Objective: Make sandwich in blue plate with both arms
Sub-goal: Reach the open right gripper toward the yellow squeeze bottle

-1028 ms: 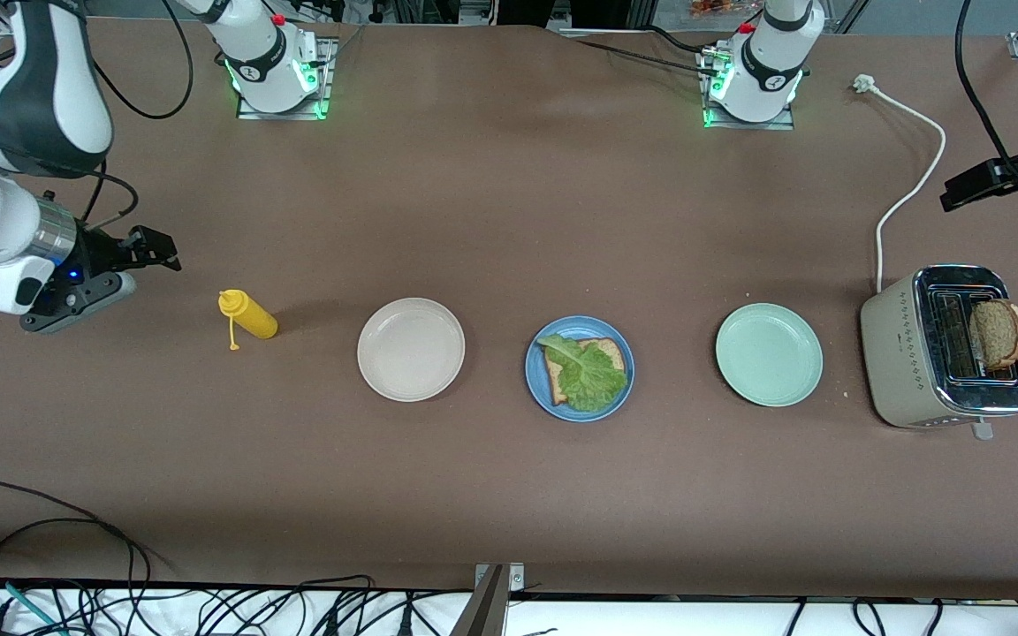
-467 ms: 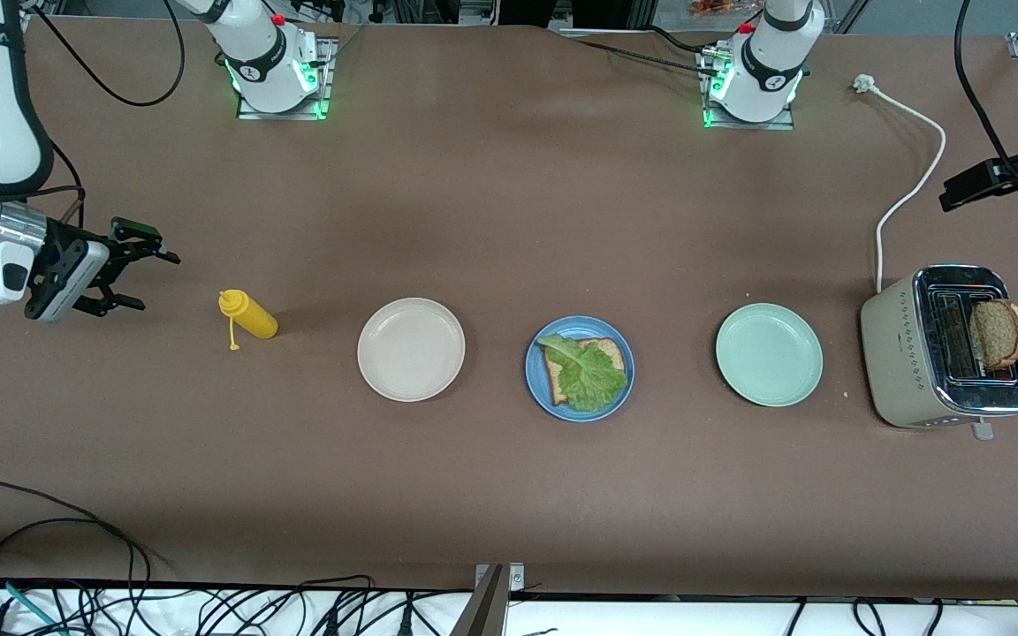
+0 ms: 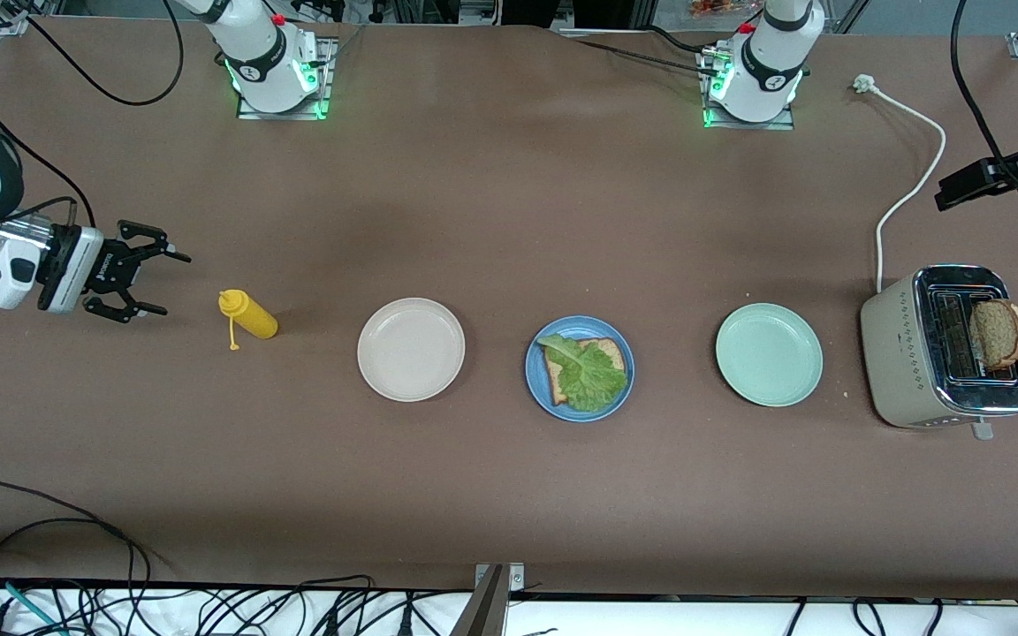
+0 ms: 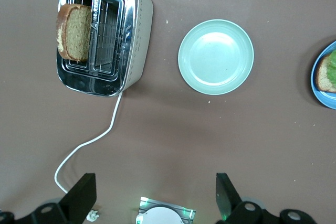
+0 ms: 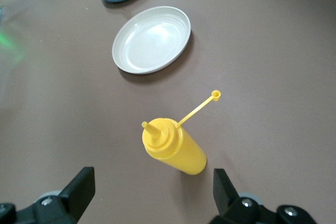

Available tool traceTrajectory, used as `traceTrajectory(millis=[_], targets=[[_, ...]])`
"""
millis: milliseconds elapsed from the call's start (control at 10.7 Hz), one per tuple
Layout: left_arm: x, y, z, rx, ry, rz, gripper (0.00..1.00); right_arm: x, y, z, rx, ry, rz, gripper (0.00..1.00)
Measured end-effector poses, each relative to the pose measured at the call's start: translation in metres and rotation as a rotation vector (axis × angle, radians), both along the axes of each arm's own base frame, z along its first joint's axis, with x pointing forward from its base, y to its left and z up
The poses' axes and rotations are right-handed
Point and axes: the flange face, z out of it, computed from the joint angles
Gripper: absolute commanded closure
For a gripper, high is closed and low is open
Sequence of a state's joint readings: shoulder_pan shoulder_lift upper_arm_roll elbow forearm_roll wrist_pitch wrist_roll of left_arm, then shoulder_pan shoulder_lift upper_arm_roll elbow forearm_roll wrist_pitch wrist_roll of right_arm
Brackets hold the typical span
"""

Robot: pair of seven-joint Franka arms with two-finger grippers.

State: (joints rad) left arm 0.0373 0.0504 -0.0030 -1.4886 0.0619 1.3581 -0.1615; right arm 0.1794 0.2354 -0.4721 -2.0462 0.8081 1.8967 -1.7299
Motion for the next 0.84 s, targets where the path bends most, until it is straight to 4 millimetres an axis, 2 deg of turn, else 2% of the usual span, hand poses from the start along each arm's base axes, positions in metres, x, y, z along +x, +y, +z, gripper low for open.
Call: traceTrajectory(millis=[374, 654, 841], targets=[[0.000, -0.005, 0.000, 0.000, 0.003, -0.008, 0.00, -0.010, -0.017, -0.056, 0.116, -0.045, 0.071, 0.00], [-0.001, -0.016, -0.001, -0.002, 0.011, -0.030, 0.00, -0.018, -0.020, -0.106, 0.242, -0.120, 0.113, 0.00], [-0.001, -0.017, -0.001, -0.002, 0.015, -0.031, 0.00, -0.021, -0.017, -0.134, 0.297, -0.161, 0.129, 0.00]])
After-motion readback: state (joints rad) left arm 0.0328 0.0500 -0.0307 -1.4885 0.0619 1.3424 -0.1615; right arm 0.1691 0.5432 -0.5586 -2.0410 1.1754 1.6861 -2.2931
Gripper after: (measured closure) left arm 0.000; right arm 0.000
